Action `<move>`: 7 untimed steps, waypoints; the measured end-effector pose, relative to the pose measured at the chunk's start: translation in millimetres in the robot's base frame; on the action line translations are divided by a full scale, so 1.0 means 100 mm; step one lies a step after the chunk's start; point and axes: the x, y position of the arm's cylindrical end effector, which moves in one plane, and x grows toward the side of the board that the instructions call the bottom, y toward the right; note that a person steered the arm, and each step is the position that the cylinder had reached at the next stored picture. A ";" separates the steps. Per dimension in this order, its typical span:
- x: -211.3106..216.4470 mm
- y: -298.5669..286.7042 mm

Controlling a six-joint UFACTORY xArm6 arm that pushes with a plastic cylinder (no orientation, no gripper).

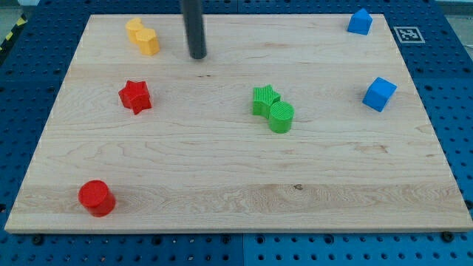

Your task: Move the blue triangle slightly left

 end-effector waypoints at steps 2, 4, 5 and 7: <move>0.00 0.85; -0.02 1.26; -0.01 1.67; -0.02 2.34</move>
